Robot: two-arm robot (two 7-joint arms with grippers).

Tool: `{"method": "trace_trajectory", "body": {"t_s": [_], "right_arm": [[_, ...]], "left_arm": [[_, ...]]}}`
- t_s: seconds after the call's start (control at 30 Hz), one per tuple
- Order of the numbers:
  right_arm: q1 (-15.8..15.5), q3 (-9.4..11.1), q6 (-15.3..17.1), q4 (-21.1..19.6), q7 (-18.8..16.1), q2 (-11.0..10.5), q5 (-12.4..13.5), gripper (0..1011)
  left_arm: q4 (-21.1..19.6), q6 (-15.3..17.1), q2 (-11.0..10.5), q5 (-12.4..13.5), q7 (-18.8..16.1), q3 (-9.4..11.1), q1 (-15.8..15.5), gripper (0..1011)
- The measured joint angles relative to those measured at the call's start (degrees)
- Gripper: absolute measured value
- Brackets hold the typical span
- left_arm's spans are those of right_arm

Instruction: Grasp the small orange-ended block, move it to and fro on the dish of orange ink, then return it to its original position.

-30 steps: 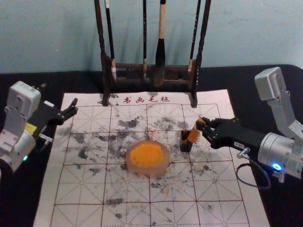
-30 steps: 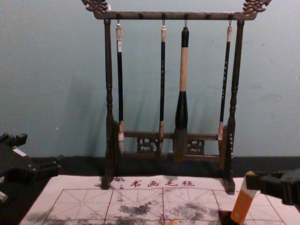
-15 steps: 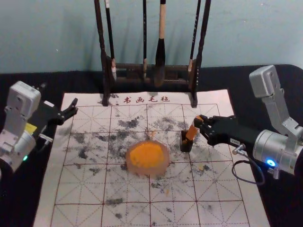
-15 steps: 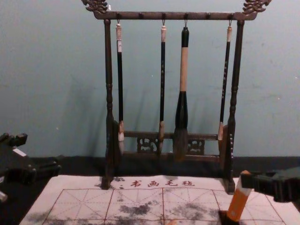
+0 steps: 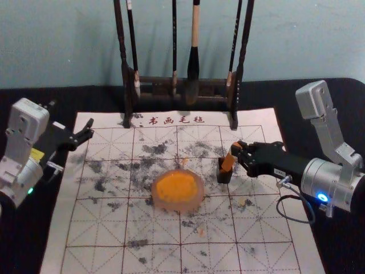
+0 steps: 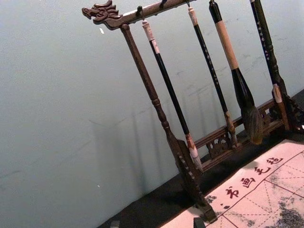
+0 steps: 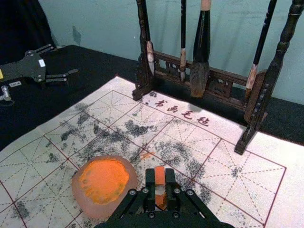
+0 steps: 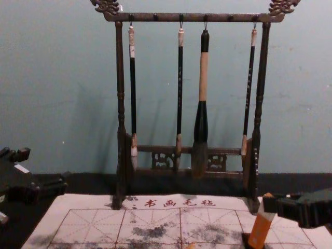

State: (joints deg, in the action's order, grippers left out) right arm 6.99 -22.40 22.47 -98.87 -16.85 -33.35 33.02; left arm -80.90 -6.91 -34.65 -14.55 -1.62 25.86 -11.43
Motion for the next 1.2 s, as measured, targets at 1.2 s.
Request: {"method": "trace_trajectory", "body": {"t_s": [1.2], "right_arm": [[-0.2,0.41,-0.03,1.78,0.71,2.15,-1.38,114]], "left_arm": [[0.0,0.0,0.0,0.0,0.0,0.0,0.0,1001]]}}
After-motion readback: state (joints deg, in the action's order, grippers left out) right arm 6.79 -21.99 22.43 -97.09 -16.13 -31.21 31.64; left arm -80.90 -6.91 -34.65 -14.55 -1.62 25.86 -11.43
